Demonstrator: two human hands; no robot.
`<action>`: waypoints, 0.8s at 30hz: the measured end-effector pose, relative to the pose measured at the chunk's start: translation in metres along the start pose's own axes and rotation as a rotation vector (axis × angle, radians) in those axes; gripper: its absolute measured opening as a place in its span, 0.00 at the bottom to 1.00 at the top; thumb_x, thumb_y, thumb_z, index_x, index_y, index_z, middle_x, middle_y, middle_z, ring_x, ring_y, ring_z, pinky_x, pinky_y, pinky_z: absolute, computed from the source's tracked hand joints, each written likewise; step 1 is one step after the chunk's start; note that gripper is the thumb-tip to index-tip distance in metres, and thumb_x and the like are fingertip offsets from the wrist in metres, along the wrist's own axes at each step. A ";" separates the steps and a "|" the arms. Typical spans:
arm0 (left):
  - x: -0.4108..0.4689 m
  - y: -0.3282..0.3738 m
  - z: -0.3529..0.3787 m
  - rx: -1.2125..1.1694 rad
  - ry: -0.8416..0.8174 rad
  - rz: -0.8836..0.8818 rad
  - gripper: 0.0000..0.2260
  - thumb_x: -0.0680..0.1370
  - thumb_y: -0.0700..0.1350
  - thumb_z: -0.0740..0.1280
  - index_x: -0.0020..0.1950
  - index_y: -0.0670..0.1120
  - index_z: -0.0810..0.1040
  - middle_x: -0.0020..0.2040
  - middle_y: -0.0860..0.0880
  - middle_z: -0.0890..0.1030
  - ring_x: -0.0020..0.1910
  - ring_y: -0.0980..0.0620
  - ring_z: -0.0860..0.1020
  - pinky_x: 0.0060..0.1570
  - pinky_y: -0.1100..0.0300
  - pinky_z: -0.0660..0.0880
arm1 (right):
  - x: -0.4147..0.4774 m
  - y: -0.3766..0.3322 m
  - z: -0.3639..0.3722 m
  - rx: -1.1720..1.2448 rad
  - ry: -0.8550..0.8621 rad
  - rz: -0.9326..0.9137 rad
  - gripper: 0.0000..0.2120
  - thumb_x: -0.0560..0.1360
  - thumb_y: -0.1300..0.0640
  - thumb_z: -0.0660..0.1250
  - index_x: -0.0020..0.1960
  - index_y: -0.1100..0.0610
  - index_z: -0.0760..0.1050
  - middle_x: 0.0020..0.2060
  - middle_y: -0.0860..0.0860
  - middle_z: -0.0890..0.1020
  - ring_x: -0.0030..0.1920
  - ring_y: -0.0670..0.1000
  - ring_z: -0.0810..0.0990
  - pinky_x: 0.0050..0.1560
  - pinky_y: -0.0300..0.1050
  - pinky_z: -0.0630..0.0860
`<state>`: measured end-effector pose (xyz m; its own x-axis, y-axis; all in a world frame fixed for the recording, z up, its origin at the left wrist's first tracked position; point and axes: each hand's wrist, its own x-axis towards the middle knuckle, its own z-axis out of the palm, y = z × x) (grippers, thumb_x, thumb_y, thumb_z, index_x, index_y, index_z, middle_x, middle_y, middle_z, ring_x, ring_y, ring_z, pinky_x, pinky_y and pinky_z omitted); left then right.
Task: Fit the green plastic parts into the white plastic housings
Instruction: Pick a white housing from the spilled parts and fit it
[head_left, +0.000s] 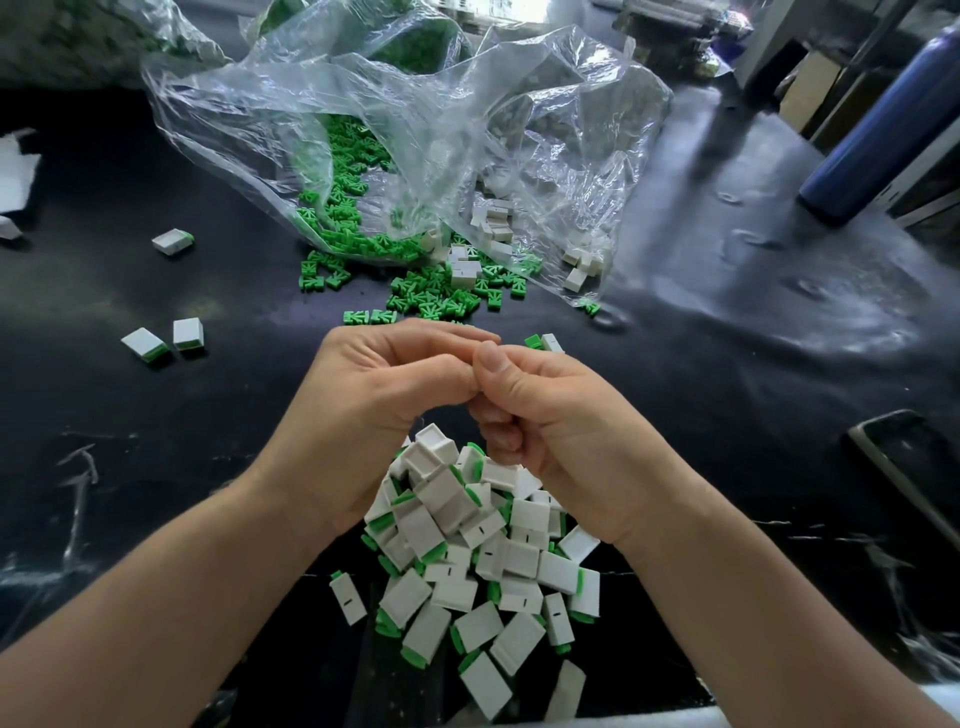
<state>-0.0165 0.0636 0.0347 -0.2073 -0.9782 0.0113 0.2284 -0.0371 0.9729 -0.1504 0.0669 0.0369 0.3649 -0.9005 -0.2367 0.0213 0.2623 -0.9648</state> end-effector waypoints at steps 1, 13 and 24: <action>0.000 0.000 0.000 -0.001 -0.004 -0.002 0.08 0.63 0.35 0.65 0.32 0.43 0.84 0.39 0.46 0.84 0.38 0.48 0.82 0.36 0.61 0.77 | 0.000 0.000 0.000 -0.002 0.000 0.002 0.13 0.79 0.55 0.56 0.51 0.65 0.73 0.26 0.45 0.64 0.28 0.44 0.60 0.29 0.35 0.59; 0.000 -0.001 0.000 -0.012 0.008 -0.027 0.08 0.63 0.34 0.64 0.33 0.41 0.83 0.40 0.43 0.84 0.37 0.46 0.81 0.36 0.58 0.78 | -0.001 0.000 0.000 -0.012 -0.007 -0.019 0.11 0.79 0.57 0.55 0.47 0.63 0.71 0.25 0.45 0.64 0.27 0.44 0.60 0.29 0.35 0.58; 0.001 -0.002 0.000 -0.018 0.011 -0.039 0.08 0.63 0.35 0.65 0.33 0.41 0.83 0.40 0.44 0.83 0.38 0.47 0.81 0.37 0.59 0.78 | 0.000 0.000 0.000 -0.001 -0.007 -0.022 0.11 0.79 0.56 0.56 0.43 0.62 0.71 0.24 0.44 0.64 0.26 0.44 0.60 0.29 0.36 0.58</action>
<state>-0.0168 0.0628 0.0332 -0.2061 -0.9781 -0.0286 0.2372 -0.0783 0.9683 -0.1498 0.0667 0.0366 0.3705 -0.9037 -0.2146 0.0286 0.2421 -0.9698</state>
